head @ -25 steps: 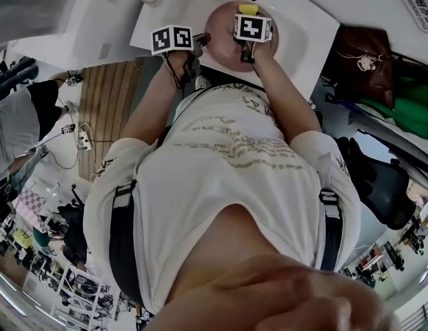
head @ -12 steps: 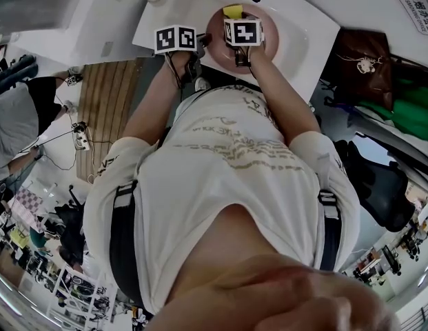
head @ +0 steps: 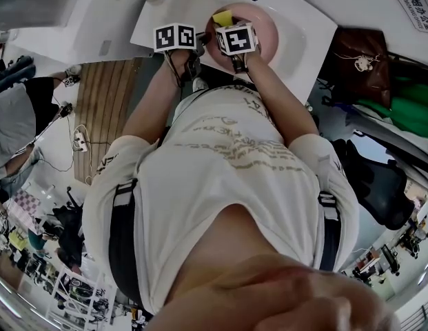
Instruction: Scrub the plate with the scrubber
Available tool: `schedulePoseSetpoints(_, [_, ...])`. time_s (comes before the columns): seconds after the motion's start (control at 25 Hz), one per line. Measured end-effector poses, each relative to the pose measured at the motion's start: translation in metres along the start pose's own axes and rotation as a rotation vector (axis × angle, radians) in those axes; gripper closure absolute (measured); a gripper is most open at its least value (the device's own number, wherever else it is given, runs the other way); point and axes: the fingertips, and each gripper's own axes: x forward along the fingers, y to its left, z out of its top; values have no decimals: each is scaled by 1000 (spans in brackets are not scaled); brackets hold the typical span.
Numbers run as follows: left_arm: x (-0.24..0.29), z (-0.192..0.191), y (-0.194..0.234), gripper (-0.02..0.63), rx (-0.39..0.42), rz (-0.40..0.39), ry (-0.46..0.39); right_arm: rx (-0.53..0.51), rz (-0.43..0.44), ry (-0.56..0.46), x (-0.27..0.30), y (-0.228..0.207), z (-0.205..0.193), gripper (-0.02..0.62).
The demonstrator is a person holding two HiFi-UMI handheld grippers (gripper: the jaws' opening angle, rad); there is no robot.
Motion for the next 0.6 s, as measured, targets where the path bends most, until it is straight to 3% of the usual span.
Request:
schedulePoseSetpoints(0.16, [-2, -4, -1, 561, -1, -16, -5, -46, -58, 0, -4, -12, 4, 356])
schedulePoseSetpoints(0.6, [-8, -5, 4, 558, -24, -40, -21, 59, -184, 38, -12, -77, -13, 356])
